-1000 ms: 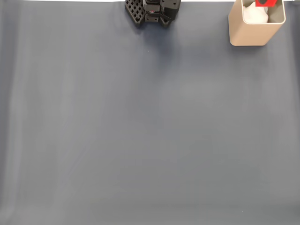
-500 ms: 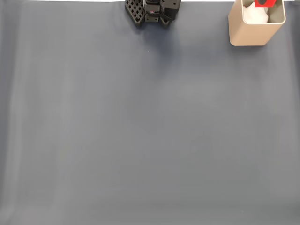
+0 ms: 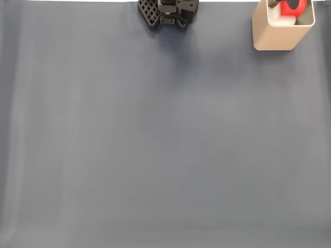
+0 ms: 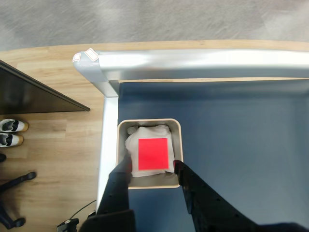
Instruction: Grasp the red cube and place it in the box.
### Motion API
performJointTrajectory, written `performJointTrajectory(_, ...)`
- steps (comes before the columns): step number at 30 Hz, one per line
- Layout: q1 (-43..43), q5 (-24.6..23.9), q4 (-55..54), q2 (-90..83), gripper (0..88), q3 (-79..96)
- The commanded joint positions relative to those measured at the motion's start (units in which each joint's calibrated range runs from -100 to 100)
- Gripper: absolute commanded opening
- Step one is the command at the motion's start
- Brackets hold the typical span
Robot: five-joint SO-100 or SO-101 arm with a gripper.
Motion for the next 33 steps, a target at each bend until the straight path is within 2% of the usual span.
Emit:
performJointTrajectory(1, 0.8, 0.68, -2.17, -2.3, 30.2, 0.21)
performJointTrajectory(12, 1.09, 1.12, -3.81, -3.77, 34.2, 1.94)
performJointTrajectory(33, 1.59, 1.47, -3.81, -4.81, 32.5, 2.94)
